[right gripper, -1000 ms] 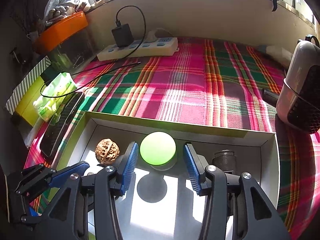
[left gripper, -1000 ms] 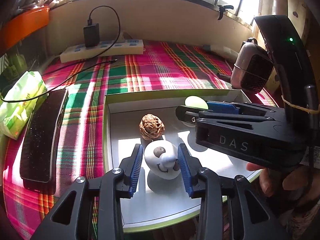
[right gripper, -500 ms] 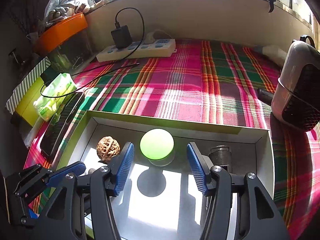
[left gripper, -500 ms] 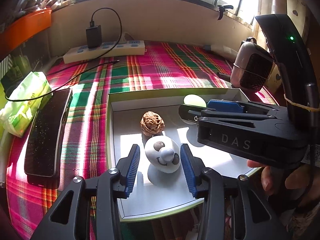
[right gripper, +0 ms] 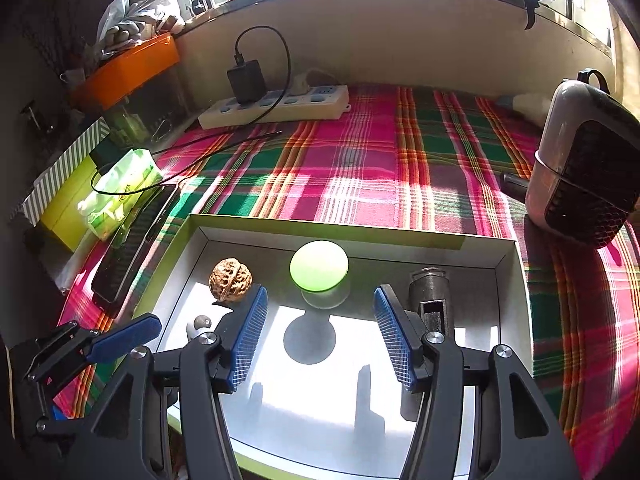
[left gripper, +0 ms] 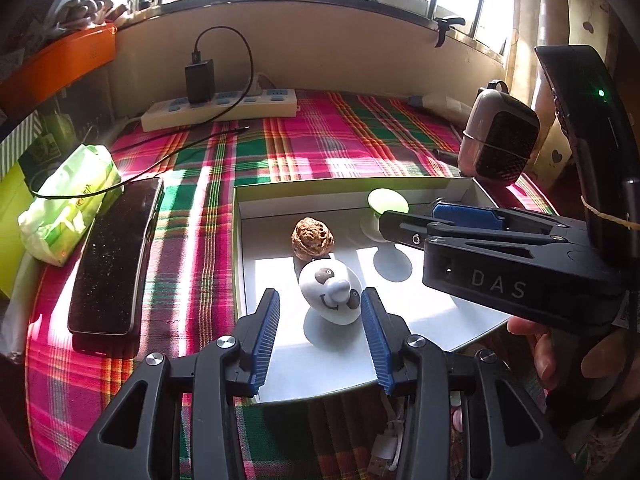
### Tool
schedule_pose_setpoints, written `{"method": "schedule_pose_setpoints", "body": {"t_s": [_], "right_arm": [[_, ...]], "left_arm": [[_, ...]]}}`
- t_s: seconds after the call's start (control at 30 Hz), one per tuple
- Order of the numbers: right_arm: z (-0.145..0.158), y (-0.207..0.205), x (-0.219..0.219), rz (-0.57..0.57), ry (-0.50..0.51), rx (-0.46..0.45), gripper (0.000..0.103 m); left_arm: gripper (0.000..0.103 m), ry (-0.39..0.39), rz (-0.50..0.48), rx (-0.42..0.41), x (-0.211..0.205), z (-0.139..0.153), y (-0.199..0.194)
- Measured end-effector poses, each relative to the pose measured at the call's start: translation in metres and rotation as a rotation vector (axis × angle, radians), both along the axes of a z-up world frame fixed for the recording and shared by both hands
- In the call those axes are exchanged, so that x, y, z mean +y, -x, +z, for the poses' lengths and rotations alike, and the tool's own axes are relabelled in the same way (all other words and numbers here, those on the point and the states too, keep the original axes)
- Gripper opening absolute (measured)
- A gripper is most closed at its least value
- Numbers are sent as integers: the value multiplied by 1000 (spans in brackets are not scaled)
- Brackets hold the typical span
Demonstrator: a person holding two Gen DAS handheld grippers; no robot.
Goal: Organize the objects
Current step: 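Open both tools to release lamp and face toy in the box, then withdraw both tools toward the pink clips and cable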
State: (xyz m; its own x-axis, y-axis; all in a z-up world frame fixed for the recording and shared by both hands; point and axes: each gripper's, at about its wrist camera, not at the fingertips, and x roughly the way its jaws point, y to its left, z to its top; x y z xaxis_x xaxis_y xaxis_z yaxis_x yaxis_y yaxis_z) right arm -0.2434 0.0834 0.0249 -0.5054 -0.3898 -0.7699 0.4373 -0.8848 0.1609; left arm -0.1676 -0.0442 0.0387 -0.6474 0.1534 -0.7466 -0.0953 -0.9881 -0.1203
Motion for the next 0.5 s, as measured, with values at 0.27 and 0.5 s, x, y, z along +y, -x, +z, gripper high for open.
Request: {"method": "schedule_pose_setpoints", "body": {"t_s": [0.27,0.5], "right_arm": [[6,-13,7,-13,7,11,57],[15,-33,16,-9,2,56,57]], "left_arm": [[40,10,15,7,-1,5,-11],[40,4,26,28,-3,9,-26]]}}
